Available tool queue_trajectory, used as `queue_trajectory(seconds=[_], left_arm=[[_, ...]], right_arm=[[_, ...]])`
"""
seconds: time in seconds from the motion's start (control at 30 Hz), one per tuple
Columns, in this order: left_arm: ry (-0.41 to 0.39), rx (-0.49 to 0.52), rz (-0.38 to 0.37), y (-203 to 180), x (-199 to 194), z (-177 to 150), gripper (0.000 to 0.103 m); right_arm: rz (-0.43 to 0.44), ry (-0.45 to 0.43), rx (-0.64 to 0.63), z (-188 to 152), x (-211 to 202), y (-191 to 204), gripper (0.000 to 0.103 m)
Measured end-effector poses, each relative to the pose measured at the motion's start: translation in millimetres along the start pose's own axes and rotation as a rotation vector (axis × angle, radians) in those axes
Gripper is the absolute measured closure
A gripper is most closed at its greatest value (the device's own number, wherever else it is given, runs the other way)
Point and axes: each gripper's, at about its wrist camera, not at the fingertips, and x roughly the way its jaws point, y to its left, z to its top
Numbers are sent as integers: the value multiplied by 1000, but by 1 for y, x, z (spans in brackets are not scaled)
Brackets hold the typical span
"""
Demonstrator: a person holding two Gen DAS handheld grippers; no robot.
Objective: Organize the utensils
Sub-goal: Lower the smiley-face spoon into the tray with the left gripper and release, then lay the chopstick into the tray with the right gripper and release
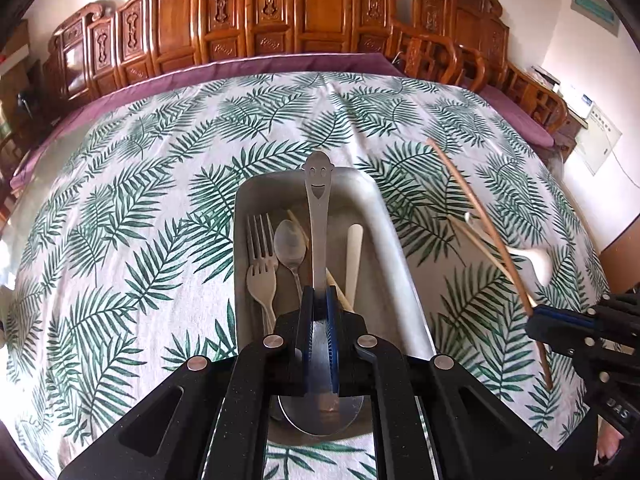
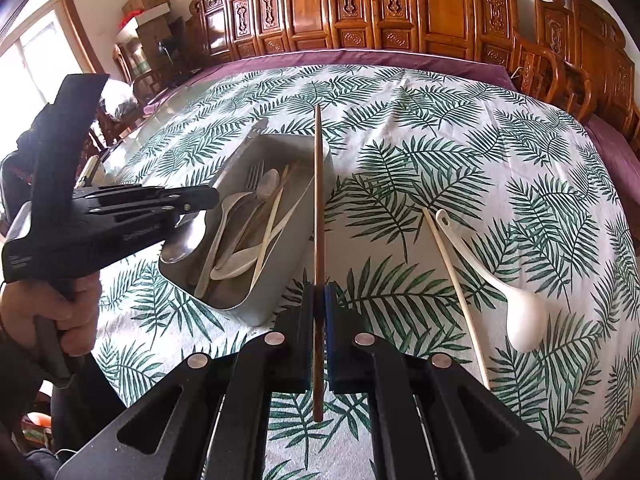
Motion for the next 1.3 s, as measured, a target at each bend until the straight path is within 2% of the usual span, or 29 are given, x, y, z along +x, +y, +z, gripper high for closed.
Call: queue_trajectory(seconds=[0.47, 0.83, 1.07, 1.13, 1.3], left_arm=[[19, -6, 4, 7, 18, 4, 97], [-30, -6, 15, 14, -3, 4, 97], [-76, -20, 38, 30, -30, -2, 88], [-94, -25, 48, 36, -38, -4, 77], [-127, -41, 66, 51, -53, -5, 63]], right_arm=[[4, 25, -15, 6, 15, 8, 97], [19, 26, -28, 12, 21, 19, 97], [55, 38, -33, 22, 37, 38, 97], [69, 44, -21, 26, 44, 42, 97], [100, 49, 7, 36, 56, 51, 97]])
